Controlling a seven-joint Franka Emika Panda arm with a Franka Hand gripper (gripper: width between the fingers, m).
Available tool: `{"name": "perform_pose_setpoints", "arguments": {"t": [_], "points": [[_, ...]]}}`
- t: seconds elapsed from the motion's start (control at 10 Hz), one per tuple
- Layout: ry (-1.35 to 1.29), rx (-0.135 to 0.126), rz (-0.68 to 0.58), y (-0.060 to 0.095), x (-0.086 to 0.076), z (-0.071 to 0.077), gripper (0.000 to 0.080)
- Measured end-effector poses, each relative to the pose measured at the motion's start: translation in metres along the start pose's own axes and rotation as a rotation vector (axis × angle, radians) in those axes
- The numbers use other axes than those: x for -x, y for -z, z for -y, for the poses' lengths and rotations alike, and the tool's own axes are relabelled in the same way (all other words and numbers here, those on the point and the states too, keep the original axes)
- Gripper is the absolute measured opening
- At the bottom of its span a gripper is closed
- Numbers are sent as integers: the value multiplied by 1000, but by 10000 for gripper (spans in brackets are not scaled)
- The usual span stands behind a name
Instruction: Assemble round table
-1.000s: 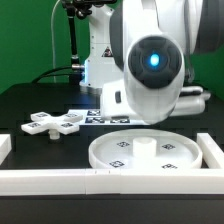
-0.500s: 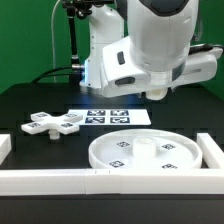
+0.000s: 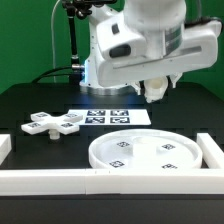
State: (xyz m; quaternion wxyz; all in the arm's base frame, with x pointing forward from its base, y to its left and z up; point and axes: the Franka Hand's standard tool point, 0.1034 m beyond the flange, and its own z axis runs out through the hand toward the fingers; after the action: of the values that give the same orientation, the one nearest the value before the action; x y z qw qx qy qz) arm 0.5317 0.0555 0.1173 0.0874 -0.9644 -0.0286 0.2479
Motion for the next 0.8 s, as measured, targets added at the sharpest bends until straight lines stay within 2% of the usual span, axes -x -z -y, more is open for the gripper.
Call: {"name": "perform_pose_setpoints", "arguments": {"t": [0.1, 0.2, 0.5, 0.6, 0.7, 0.8], "points": [[3, 4, -35, 9, 0, 2, 409], [-1, 16, -141, 10, -9, -1, 409], [-7, 47, -342, 12, -16, -7, 409], [3, 64, -422, 14, -19, -10, 409], [55, 95, -521, 25, -26, -15, 409], [77, 109, -569, 35, -29, -17, 409]]}}
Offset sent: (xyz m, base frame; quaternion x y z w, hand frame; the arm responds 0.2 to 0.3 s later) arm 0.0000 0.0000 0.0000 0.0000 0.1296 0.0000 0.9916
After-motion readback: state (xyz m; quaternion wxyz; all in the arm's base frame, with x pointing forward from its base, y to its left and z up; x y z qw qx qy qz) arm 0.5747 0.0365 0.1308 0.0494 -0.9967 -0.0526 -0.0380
